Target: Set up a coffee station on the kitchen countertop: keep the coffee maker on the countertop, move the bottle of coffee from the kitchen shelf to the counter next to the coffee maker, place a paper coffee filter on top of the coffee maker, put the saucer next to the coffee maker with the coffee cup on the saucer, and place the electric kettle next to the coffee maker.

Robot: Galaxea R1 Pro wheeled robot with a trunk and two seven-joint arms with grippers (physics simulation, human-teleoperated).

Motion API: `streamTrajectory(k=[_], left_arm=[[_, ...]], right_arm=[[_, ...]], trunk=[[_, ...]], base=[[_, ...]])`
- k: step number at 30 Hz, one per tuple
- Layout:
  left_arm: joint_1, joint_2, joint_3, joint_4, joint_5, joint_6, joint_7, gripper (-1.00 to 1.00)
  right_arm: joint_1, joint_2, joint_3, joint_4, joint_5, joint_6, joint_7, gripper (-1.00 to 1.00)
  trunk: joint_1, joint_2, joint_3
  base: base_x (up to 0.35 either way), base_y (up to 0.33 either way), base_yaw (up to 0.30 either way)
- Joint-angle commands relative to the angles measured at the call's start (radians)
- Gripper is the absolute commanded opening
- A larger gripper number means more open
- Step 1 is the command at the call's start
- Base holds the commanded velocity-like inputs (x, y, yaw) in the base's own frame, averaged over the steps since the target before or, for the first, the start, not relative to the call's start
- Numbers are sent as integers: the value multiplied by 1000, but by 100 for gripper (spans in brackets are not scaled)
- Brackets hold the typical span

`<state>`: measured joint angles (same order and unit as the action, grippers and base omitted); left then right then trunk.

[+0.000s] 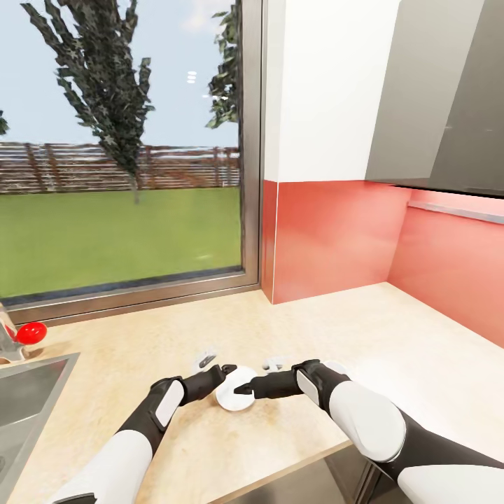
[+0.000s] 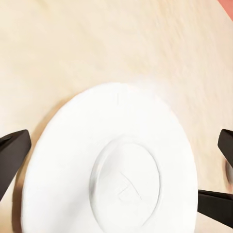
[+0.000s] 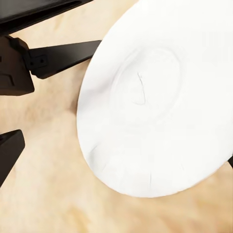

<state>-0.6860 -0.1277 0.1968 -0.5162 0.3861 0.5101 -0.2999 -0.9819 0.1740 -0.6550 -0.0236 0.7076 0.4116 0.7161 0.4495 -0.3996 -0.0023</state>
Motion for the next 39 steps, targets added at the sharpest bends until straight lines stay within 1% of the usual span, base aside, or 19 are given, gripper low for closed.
streamTrajectory(k=[1,5,11,35,36,39], left_arm=[[0,-2,6,1,-1,11,1,100],[1,-10,6,1,-2,11,1,100],[2,-14,6,1,-4,14,0,100],[2,-15,6,0,-3,16,-1,100],[2,-15,6,0,-3,16,-1,100],[2,-15,6,1,-3,16,-1,100]], right_arm=[[0,1,-9,-2,6,9,4,100],[0,1,-9,-2,6,9,4,100],[0,1,-9,-2,6,9,5,100],[0,1,-9,-4,7,10,3,100],[0,1,-9,-4,7,10,3,-100],[0,1,-9,-3,7,9,3,-100]], trunk=[[1,0,-1],[1,0,-1],[1,0,-1],[1,0,-1],[1,0,-1],[1,0,-1]], base=[[0,0,0],[0,0,0],[0,0,0],[0,0,0],[0,0,0],[0,0,0]])
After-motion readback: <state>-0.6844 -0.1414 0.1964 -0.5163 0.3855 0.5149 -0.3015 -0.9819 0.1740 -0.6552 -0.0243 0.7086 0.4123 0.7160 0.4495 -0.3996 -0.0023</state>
